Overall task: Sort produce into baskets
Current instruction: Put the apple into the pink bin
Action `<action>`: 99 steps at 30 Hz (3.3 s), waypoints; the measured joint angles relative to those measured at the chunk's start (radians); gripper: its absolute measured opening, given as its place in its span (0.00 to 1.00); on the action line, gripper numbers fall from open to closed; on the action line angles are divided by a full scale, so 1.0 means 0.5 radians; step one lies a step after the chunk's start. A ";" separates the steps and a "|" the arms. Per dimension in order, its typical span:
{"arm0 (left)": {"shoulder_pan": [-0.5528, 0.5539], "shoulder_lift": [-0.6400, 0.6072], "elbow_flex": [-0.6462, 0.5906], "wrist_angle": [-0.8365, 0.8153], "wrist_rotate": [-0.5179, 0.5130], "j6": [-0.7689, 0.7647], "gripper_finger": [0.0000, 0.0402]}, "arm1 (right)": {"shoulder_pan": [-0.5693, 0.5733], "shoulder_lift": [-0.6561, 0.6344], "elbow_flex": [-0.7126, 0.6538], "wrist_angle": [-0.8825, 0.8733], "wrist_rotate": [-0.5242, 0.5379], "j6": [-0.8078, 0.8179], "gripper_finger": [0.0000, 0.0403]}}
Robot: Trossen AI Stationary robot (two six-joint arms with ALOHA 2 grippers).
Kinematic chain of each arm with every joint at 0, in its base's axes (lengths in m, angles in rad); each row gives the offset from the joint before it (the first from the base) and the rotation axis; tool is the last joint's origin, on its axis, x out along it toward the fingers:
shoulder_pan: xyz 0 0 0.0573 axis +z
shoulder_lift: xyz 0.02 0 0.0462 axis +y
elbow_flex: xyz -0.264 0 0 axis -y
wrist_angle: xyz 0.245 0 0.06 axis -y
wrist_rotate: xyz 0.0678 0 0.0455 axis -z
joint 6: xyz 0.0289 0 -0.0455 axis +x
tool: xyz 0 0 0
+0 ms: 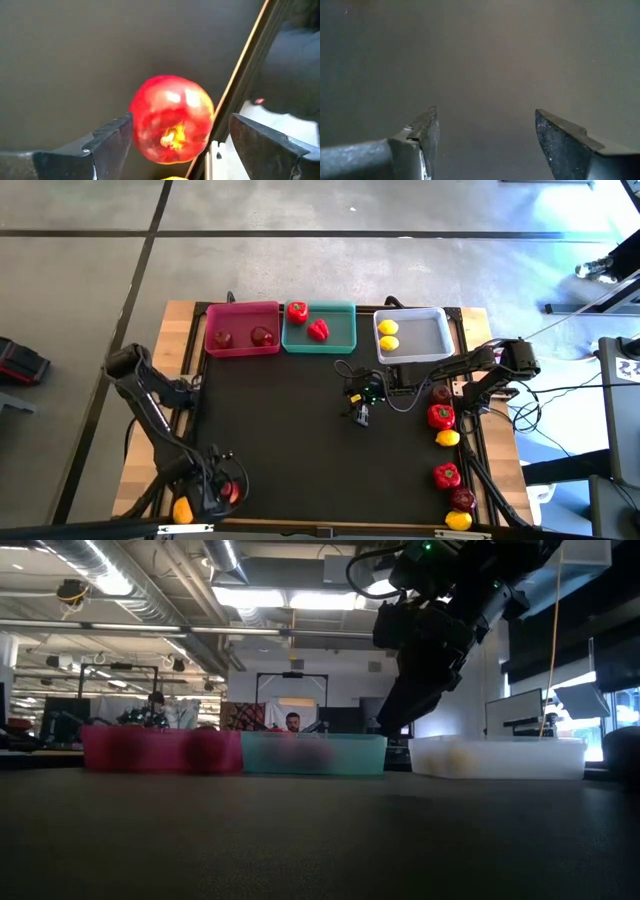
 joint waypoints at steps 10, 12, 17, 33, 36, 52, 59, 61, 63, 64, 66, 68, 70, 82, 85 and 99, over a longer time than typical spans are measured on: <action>-0.003 0.064 -0.001 -0.031 0.013 -0.002 0.80 | 0.000 0.000 0.000 -0.001 0.011 0.000 0.64; -0.003 0.064 -0.001 -0.031 0.013 -0.012 0.80 | 0.000 0.000 0.001 -0.001 0.011 0.000 0.64; -0.003 0.064 -0.001 -0.051 0.012 0.005 0.80 | 0.000 0.000 0.000 -0.001 0.011 0.000 0.64; 0.003 0.075 -0.001 -0.057 0.019 -0.055 0.88 | 0.000 0.000 0.000 -0.001 0.048 -0.002 0.64; 0.009 0.086 -0.001 -0.031 0.060 -0.046 0.96 | 0.000 0.000 0.000 0.003 0.049 -0.002 0.64; -0.006 0.094 -0.001 0.007 0.054 -0.076 0.97 | 0.001 0.000 0.000 0.016 0.054 -0.002 0.64; -0.010 0.226 -0.001 0.018 0.143 0.012 0.97 | 0.001 0.000 0.000 0.016 0.055 -0.002 0.64; -0.007 0.263 -0.001 0.019 0.144 0.015 0.97 | 0.001 0.000 0.000 0.018 0.055 -0.002 0.64; -0.006 0.291 -0.001 0.019 0.144 0.013 0.97 | 0.001 0.000 0.000 0.025 0.055 -0.002 0.64; -0.006 0.300 -0.001 0.019 0.144 0.010 0.96 | 0.001 0.000 0.000 0.030 0.055 -0.002 0.64; -0.006 0.305 -0.001 0.018 0.143 0.006 0.95 | 0.001 0.000 0.000 0.043 0.055 -0.002 0.64; 0.007 0.305 -0.001 0.016 0.137 0.006 0.91 | 0.001 -0.001 0.000 0.041 0.055 -0.002 0.64; 0.024 0.305 -0.001 0.001 0.133 0.019 0.87 | 0.001 -0.001 0.000 0.041 0.055 -0.003 0.64; 0.325 0.220 -0.002 -0.295 0.126 0.333 0.87 | 0.001 -0.001 0.000 0.041 0.141 -0.037 0.64; 0.434 0.148 -0.002 -0.352 0.096 0.429 0.87 | 0.001 -0.001 0.000 0.042 0.140 -0.037 0.64; 1.193 -0.282 -0.002 -0.504 -0.281 0.799 0.87 | 0.001 -0.001 0.000 0.042 0.193 0.028 0.64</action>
